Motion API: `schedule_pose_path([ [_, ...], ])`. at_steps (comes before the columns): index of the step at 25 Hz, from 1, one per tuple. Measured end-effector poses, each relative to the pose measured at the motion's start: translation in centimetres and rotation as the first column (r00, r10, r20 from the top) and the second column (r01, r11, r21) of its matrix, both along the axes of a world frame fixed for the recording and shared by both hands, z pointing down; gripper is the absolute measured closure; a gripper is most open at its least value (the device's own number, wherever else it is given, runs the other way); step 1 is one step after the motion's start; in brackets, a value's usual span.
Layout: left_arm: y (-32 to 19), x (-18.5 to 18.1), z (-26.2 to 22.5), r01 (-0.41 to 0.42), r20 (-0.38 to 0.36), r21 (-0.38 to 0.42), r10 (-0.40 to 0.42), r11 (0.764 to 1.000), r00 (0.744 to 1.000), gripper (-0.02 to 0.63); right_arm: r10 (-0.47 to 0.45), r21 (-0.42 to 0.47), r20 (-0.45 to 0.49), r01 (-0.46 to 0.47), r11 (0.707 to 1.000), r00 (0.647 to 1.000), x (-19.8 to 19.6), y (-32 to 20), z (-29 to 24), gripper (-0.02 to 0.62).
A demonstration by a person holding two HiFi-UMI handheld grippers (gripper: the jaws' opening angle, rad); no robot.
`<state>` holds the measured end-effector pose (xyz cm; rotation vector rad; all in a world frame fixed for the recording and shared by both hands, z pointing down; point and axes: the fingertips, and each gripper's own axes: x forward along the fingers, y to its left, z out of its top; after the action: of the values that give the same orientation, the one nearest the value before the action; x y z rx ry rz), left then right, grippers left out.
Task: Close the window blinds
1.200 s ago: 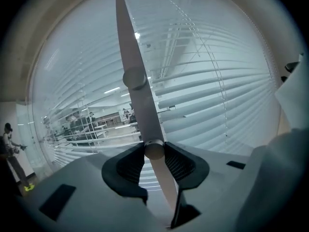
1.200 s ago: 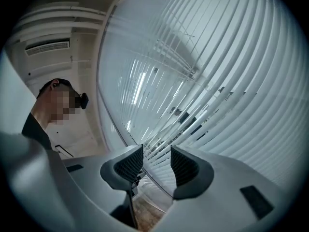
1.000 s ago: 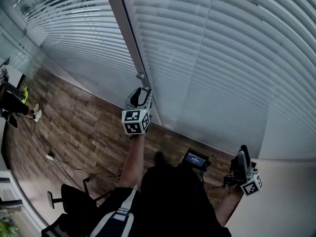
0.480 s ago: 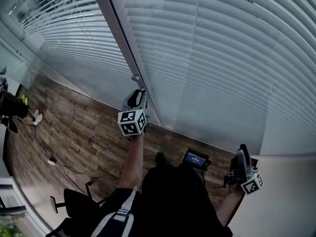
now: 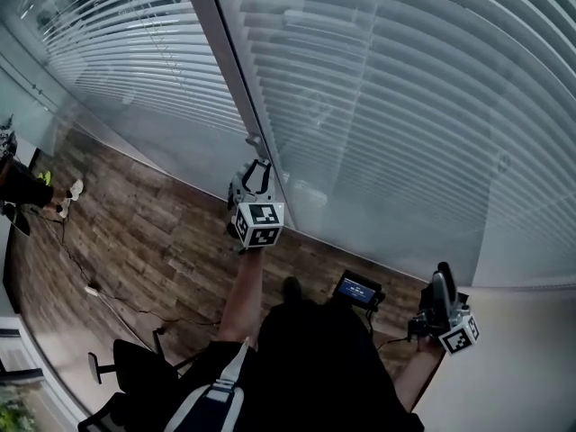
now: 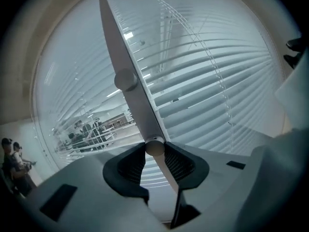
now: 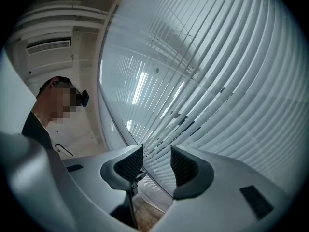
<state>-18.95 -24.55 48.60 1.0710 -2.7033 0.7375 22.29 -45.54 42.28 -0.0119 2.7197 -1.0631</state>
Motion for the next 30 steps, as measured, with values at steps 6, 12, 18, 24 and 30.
schedule_pose_path([
  [6,0.0,0.5,0.0,-0.008,-0.144,0.237,0.043,0.972,0.989,0.435,0.004,0.005,0.001,-0.004,1.0,1.0,0.5,0.0,-0.2,0.414],
  [12,0.5,0.3,-0.7,0.059,-0.318,0.538,0.138,0.841,0.938,0.383,0.018,-0.003,-0.004,-0.018,1.0,1.0,0.7,-0.2,0.3,0.414],
  [18,0.6,-0.3,-1.2,0.068,-0.317,0.515,0.116,0.854,0.941,0.468,0.025,-0.003,0.001,-0.025,1.0,1.0,0.8,-0.3,0.4,0.414],
  [24,0.3,0.1,-1.0,0.006,-0.208,0.342,0.069,0.94,0.976,0.469,0.031,-0.008,-0.003,-0.031,0.999,1.0,0.9,-0.2,0.8,0.414],
  [30,-0.1,0.2,-0.7,-0.014,0.001,0.039,0.014,0.999,1.0,0.469,0.024,-0.002,-0.002,-0.024,1.0,1.0,0.6,-0.2,0.4,0.414],
])
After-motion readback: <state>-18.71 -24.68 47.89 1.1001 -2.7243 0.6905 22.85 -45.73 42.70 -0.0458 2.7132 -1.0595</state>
